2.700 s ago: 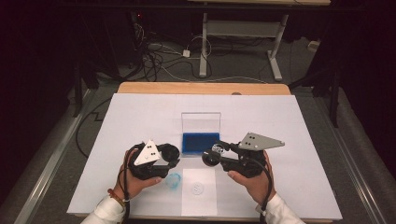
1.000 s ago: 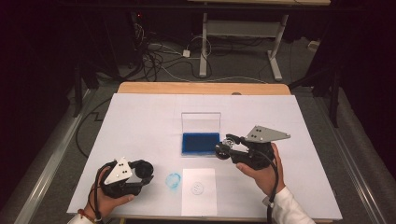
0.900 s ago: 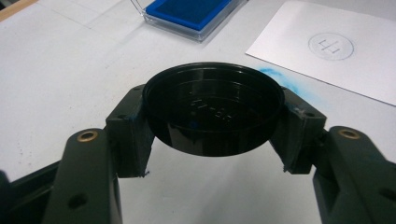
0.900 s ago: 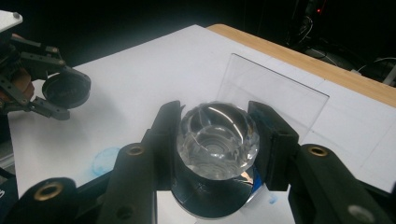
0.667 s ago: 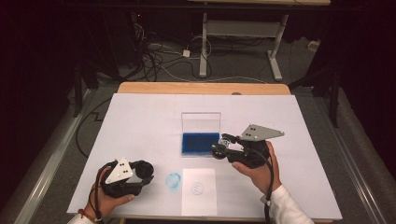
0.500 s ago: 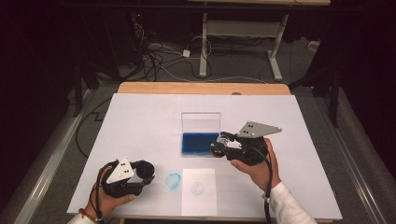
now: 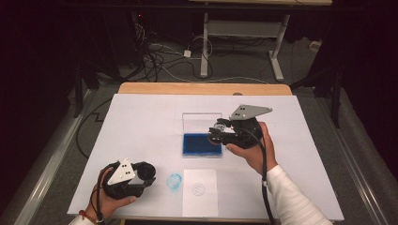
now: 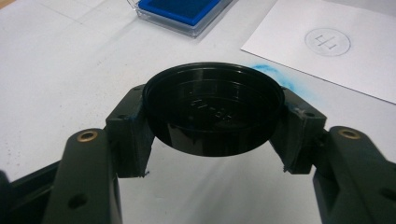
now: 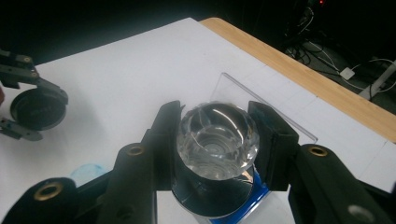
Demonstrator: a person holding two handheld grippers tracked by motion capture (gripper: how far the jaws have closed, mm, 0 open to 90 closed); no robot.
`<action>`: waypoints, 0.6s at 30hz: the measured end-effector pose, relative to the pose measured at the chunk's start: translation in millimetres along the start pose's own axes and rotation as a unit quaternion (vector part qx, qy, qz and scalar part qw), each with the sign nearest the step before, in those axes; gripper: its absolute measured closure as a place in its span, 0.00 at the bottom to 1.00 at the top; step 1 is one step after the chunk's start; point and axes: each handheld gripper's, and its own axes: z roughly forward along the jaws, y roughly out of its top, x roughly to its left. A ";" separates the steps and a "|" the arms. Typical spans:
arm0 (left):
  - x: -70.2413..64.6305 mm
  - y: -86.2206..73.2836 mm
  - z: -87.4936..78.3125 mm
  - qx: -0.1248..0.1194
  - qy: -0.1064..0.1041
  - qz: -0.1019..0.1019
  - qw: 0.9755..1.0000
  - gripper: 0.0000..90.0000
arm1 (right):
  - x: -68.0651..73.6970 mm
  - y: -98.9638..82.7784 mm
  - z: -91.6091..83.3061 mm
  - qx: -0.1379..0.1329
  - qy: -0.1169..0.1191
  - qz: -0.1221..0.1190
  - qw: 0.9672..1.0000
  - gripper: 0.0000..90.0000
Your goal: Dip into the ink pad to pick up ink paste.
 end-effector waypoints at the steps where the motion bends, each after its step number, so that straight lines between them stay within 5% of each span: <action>1: 0.0 0.0 0.0 0.000 0.000 0.000 1.000 0.41 | 0.0 1.9 1.8 0.000 0.001 0.000 1.000 0.64; 10: 0.9 0.1 0.4 0.001 -0.003 0.000 1.000 0.41 | 0.0 12.8 24.1 0.019 0.003 -0.009 1.000 0.64; 18: 1.5 -0.2 0.0 -0.001 -0.004 0.000 1.000 0.41 | 1.5 4.6 53.4 0.043 0.003 -0.007 0.999 0.64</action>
